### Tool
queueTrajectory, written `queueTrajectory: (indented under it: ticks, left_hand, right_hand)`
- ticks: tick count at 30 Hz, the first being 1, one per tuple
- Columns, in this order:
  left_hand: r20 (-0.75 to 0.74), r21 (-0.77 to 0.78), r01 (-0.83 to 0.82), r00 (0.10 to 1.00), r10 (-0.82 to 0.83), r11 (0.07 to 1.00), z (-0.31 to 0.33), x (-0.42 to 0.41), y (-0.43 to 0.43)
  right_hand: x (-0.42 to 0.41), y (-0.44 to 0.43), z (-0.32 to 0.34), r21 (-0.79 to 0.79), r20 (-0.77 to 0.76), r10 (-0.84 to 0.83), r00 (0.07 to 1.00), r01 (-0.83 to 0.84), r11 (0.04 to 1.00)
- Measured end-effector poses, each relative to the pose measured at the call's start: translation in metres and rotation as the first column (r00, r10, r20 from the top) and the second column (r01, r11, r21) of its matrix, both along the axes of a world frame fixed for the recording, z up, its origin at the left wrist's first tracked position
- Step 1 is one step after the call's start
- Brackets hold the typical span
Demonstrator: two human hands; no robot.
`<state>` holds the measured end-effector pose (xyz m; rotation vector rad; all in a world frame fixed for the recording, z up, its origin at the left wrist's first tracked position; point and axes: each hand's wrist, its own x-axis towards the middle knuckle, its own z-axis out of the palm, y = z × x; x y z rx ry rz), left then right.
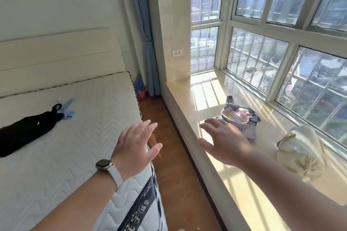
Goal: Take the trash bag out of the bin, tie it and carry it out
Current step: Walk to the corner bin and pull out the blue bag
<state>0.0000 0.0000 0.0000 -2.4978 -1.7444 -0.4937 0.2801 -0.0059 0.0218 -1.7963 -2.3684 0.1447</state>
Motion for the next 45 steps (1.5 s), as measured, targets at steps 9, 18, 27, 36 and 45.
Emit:
queueTrajectory:
  ticks: [9,18,27,36,45]
  left_hand:
    - [0.077,-0.020,-0.041,0.996,0.043,0.999,-0.027,-0.020,0.145]
    - [-0.004,-0.033,-0.022,1.000,0.022,0.999,-0.041,-0.041,0.277]
    - [0.077,-0.055,-0.132,0.988,0.136,0.990,-0.050,-0.065,0.363]
    - [0.017,-0.052,-0.252,0.967,0.253,0.966,-0.051,-0.070,0.489]
    - [-0.020,-0.063,-0.348,0.938,0.347,0.935,-0.039,-0.073,0.623]
  right_hand:
    - [-0.013,0.142,-0.027,0.025,-0.011,0.004,1.000,-0.004,1.000]
    - [-0.049,0.285,-0.032,-0.089,0.031,0.049,0.998,-0.046,0.995]
    - [-0.076,0.396,-0.028,-0.088,0.041,0.135,0.990,-0.131,0.987]
    - [-0.100,0.559,-0.041,-0.086,-0.023,0.257,0.966,-0.258,0.962]
    - [-0.112,0.728,-0.041,-0.091,-0.050,0.357,0.933,-0.360,0.928]
